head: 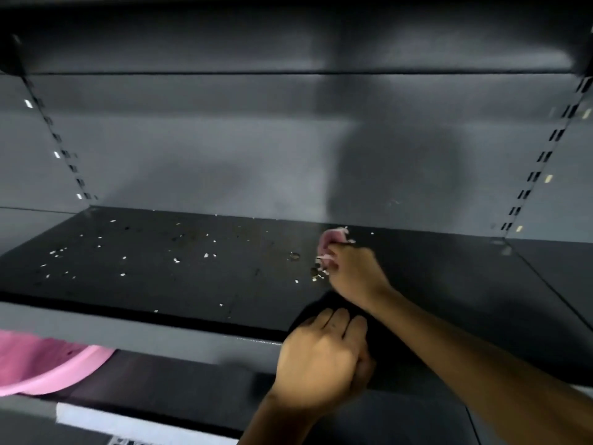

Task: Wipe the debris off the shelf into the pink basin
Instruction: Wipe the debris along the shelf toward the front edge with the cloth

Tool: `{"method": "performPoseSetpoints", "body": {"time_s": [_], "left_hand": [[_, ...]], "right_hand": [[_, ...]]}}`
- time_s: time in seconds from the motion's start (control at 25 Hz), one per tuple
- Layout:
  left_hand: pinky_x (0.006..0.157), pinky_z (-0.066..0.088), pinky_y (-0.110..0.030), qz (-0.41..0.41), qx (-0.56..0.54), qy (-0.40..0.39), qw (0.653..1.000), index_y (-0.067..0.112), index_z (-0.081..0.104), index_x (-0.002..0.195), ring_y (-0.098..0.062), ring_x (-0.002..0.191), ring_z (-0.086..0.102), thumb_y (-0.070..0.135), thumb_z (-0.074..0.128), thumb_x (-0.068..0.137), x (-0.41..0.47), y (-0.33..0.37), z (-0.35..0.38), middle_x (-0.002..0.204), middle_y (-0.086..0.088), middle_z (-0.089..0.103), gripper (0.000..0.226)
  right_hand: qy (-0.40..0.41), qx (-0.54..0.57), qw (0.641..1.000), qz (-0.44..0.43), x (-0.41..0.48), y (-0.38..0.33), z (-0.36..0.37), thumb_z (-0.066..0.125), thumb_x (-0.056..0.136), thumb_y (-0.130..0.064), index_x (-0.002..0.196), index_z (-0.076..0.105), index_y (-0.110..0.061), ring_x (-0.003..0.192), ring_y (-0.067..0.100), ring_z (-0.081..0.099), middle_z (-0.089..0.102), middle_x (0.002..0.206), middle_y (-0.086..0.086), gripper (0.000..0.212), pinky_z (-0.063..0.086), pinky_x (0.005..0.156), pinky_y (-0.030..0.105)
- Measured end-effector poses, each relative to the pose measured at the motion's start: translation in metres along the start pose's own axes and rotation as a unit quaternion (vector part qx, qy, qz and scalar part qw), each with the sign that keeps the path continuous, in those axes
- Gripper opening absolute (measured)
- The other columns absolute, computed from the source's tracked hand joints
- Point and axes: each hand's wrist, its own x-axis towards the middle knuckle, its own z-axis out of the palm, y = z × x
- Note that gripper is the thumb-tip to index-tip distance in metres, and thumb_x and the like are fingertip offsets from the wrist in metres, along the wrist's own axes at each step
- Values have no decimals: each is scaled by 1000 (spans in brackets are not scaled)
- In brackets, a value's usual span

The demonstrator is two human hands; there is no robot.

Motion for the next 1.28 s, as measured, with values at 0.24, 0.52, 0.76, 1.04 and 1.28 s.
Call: {"method": "performPoseSetpoints", "body": {"time_s": [0.24, 0.52, 0.76, 1.04, 1.28], "left_hand": [[51, 42, -26, -10, -10, -2, 1000, 20, 53, 61, -17, 57, 54, 28, 51, 66, 0, 0, -5, 59, 2, 55, 10], [48, 44, -25, 4, -7, 28, 1000, 19, 52, 58, -19, 53, 52, 26, 53, 63, 0, 0, 3, 56, 0, 52, 8], [50, 40, -27, 7, 21, 51, 998, 19, 53, 57, -19, 53, 52, 27, 52, 61, 0, 1, 7, 56, 0, 51, 9], [46, 40, -23, -3, 10, 32, 999, 19, 57, 56, -18, 50, 52, 29, 50, 56, 0, 0, 4, 55, 0, 54, 12], [65, 40, -21, 0, 24, 54, 998, 19, 64, 64, -18, 54, 55, 29, 53, 57, 0, 0, 9, 59, 0, 59, 16]], "right_hand": [[57, 321, 942, 77, 23, 8, -24, 55, 86, -16, 83, 71, -22, 46, -3, 54, 61, 51, -18, 18, 40, 47, 16], [26, -28, 967, 252, 12, 150, -58, 43, 93, -25, 129, 50, -22, 118, 40, 52, 57, 129, 19, 38, 40, 103, 46], [-3, -13, 993, 114, 52, 85, -12, 46, 84, -14, 111, 59, -21, 108, 32, 61, 63, 120, 13, 31, 49, 90, 36], [-128, 195, 971, -49, 78, -63, 22, 48, 84, -1, 111, 60, -11, 101, 27, 64, 66, 116, 14, 32, 51, 83, 32], [-24, 42, 999, -10, 64, 24, -56, 60, 74, -18, 111, 63, -12, 100, 32, 65, 67, 111, 15, 37, 51, 76, 34]]}}
